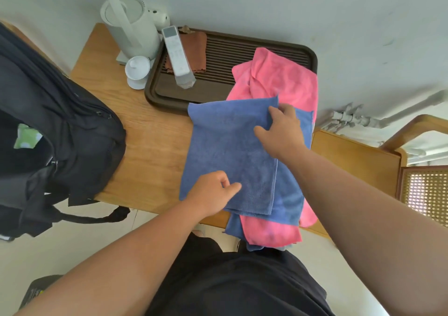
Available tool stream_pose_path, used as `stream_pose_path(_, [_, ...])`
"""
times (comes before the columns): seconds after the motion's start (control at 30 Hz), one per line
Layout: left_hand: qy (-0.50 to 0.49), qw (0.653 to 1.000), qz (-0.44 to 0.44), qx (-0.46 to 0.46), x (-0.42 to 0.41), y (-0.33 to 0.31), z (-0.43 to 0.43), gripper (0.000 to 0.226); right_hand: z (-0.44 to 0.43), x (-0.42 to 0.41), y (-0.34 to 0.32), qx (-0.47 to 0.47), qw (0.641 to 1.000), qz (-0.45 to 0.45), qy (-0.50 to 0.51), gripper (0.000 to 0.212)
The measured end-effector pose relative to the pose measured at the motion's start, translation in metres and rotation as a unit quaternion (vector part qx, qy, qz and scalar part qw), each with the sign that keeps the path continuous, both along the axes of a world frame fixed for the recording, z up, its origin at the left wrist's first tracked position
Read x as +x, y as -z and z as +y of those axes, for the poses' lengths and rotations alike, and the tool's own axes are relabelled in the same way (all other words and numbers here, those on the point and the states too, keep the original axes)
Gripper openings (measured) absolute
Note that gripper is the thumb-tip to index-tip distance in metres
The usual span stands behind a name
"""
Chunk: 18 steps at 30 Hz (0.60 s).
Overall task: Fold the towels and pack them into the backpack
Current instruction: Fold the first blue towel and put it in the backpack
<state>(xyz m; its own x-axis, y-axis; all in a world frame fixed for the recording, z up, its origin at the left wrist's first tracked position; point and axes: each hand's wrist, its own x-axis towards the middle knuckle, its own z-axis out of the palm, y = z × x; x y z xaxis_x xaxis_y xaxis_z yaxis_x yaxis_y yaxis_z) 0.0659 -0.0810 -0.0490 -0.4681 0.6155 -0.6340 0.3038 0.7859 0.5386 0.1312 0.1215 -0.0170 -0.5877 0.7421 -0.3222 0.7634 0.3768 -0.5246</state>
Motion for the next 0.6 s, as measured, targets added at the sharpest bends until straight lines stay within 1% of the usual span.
stream_pose_path(0.03, [-0.019,0.999,0.042,-0.009,-0.008,0.003,-0.007,0.033,-0.004,-0.003,-0.001,0.058,0.998,-0.028,-0.008,0.055])
stream_pose_path(0.07, [-0.044,0.996,0.079,-0.020,-0.017,0.007,-0.014,0.030,-0.009,-0.007,-0.004,0.120,0.992,-0.037,-0.023,0.062])
stream_pose_path(0.1, [-0.074,0.991,0.104,-0.030,-0.027,0.012,-0.022,0.028,-0.015,-0.014,-0.006,0.165,0.985,-0.028,-0.050,0.064])
stream_pose_path(0.17, [-0.129,0.982,0.126,-0.053,-0.046,0.021,-0.038,0.036,-0.027,-0.032,-0.008,0.209,0.969,-0.020,-0.134,0.058])
stream_pose_path(0.23, [-0.151,0.977,0.128,-0.084,-0.060,0.031,-0.049,0.046,-0.040,-0.056,-0.004,0.234,0.945,-0.040,-0.225,0.047])
stream_pose_path(0.3, [-0.139,0.977,0.119,-0.112,-0.066,0.037,-0.055,0.043,-0.051,-0.079,0.002,0.260,0.916,-0.063,-0.300,0.040])
stream_pose_path(0.4, [-0.094,0.980,0.121,-0.126,-0.066,0.041,-0.059,0.034,-0.060,-0.117,0.010,0.282,0.872,-0.115,-0.383,0.043])
stream_pose_path(0.5, [-0.057,0.984,0.119,-0.123,-0.067,0.042,-0.059,0.032,-0.060,-0.149,0.018,0.314,0.804,-0.196,-0.466,0.045])
stream_pose_path(0.53, [-0.044,0.985,0.113,-0.121,-0.069,0.041,-0.059,0.032,-0.059,-0.156,0.020,0.328,0.782,-0.210,-0.486,0.043])
stream_pose_path(0.6, [-0.032,0.989,0.092,-0.111,-0.073,0.040,-0.060,0.031,-0.055,-0.165,0.021,0.353,0.754,-0.213,-0.511,0.037])
